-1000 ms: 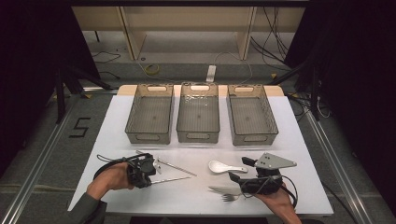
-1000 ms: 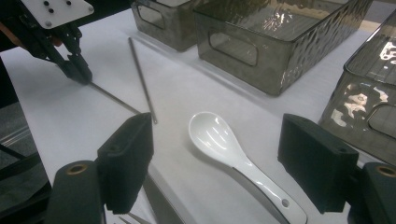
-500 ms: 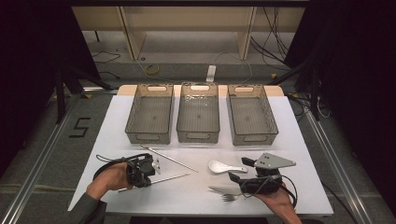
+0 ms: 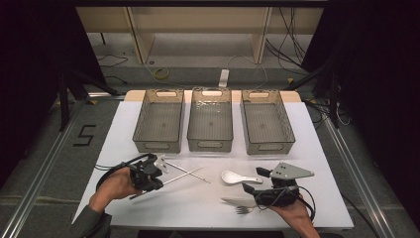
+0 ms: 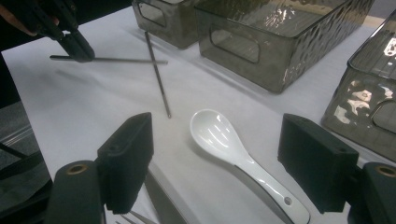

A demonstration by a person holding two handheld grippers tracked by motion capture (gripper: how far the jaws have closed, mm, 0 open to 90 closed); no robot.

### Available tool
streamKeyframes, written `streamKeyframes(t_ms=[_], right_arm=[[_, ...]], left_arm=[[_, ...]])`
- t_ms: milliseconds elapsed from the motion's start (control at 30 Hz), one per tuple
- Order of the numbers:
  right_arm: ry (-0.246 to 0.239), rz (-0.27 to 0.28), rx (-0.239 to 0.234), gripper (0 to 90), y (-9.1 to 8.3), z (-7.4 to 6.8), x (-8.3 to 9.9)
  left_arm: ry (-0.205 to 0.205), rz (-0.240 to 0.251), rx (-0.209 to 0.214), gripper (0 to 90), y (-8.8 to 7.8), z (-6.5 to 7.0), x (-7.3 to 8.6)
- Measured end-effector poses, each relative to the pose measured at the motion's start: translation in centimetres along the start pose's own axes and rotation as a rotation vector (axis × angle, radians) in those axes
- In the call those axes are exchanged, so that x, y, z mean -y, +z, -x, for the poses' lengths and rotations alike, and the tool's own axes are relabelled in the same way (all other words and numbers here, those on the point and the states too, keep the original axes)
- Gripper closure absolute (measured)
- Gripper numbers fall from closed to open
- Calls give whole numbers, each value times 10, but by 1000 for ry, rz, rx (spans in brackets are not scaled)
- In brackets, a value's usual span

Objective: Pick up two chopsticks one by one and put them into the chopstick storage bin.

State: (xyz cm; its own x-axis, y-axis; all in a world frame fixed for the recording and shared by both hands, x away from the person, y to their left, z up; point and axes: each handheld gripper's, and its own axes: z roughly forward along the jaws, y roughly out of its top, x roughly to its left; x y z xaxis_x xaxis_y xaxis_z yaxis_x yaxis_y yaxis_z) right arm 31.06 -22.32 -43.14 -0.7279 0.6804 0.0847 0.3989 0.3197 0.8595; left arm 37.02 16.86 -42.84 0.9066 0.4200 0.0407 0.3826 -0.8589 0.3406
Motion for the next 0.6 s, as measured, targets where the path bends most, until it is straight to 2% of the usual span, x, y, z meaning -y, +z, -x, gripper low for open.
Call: streamKeyframes(t_ms=[100,167,333,467,600], right_arm=[[2,10,6,276,-2,0,0],[8,23,6,276,-3,1,-1],[14,24,12,276,-3,3,0],[17,28,14,276,-3,4,0],[15,31,14,276,-3,3,0]], left_arm=[[-65,58,-15,849,-7,-5,-2],[-93,75,-23,849,-13,-12,-4],[-177,146,-79,849,-36,-33,-10],[-218,192,-114,850,-46,-47,-18],[-238,227,-122,849,-46,-58,-24]])
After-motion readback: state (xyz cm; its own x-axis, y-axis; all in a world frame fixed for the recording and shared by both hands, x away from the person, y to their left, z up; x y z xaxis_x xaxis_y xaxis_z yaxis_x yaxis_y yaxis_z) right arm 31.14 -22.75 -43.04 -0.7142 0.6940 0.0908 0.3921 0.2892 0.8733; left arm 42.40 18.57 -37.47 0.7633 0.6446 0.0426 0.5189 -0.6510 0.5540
